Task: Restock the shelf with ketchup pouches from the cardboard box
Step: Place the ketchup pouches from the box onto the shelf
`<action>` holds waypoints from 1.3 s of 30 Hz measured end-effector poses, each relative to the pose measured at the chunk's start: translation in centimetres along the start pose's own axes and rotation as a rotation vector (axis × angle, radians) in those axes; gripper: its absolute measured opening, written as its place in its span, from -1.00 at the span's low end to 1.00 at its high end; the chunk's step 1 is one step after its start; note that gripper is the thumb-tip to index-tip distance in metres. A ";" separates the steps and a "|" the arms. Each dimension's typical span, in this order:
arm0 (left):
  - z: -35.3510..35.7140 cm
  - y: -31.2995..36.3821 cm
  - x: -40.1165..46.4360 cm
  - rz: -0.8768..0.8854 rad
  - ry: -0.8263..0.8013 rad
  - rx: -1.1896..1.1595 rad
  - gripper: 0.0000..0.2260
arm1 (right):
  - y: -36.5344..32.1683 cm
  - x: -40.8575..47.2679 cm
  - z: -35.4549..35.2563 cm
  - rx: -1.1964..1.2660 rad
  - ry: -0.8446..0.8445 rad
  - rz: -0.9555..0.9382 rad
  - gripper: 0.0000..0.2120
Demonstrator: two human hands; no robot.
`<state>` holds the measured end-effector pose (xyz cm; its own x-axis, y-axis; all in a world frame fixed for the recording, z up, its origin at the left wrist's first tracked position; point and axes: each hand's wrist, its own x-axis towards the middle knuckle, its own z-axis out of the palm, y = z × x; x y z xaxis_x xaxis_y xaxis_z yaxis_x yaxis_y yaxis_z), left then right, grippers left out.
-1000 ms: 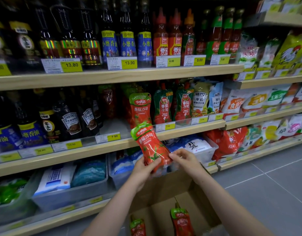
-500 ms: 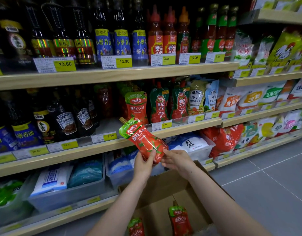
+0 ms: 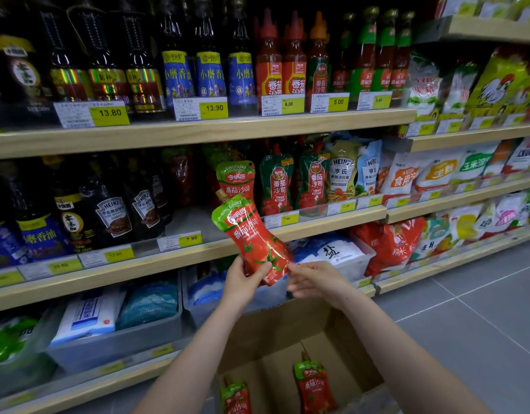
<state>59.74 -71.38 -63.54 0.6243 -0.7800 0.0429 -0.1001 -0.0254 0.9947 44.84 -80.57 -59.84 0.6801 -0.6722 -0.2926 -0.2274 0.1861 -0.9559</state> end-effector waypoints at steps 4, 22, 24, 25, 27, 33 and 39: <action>-1.3 0.1 0.7 0.087 -0.009 0.140 -0.62 | -1.7 0.4 -1.1 -0.286 0.216 -0.159 -0.59; -17.3 1.0 1.0 0.626 0.437 1.403 -0.41 | -7.9 3.6 11.3 -0.207 0.276 -0.616 -0.38; -19.7 1.0 1.6 0.571 0.439 1.513 -0.33 | -9.2 4.2 12.9 -0.247 0.286 -0.675 -0.34; -20.6 0.6 1.9 0.564 0.434 1.549 -0.31 | -9.8 4.4 13.7 -0.267 0.284 -0.703 -0.33; -22.0 -0.1 2.3 0.556 0.410 1.608 -0.31 | -10.7 4.9 15.4 -0.274 0.268 -0.747 -0.32; -25.1 -2.5 3.5 0.577 0.365 1.692 -0.35 | -10.7 8.2 18.7 -0.279 0.314 -0.786 -0.41; -25.9 -5.0 4.8 0.697 0.472 1.673 -0.35 | -11.0 12.5 20.6 -0.515 0.505 -0.606 -0.28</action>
<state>83.31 -58.84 -65.85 0.2478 -0.7113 0.6577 -0.7733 -0.5542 -0.3080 70.20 -76.28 -53.50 0.4281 -0.8041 0.4124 -0.2964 -0.5561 -0.7765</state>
